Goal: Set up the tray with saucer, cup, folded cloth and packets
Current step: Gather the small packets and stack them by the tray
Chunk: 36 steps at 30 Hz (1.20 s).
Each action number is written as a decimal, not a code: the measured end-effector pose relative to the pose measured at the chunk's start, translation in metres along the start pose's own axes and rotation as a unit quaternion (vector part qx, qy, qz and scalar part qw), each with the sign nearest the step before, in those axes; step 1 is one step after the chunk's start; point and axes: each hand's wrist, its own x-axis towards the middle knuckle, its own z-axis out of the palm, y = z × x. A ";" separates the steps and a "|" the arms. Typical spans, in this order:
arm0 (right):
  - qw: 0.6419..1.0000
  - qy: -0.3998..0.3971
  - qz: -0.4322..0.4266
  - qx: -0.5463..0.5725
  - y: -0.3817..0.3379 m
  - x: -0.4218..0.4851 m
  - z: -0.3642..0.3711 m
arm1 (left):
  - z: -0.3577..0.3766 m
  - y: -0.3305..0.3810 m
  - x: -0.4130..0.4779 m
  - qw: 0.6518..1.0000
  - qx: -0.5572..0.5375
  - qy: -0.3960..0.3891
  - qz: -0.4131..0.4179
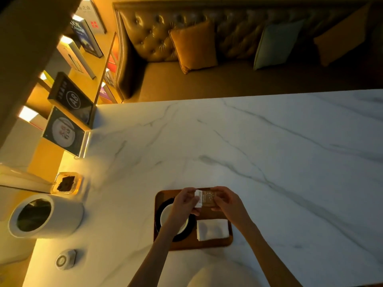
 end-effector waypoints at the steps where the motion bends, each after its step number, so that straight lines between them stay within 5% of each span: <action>1: 1.000 0.005 -0.005 -0.006 0.000 -0.003 -0.001 | 0.002 0.000 -0.003 1.000 0.002 0.001 0.003; 18: 0.996 0.005 -0.025 -0.090 -0.013 -0.008 -0.013 | 0.009 0.023 -0.012 0.998 0.047 -0.007 -0.028; 26: 0.997 0.048 0.041 -0.046 0.009 -0.001 -0.012 | 0.015 0.007 -0.005 0.997 0.037 0.026 -0.054; 36: 0.977 0.091 0.134 -0.136 0.062 0.021 -0.015 | 0.046 -0.040 0.037 0.964 0.242 0.067 -0.093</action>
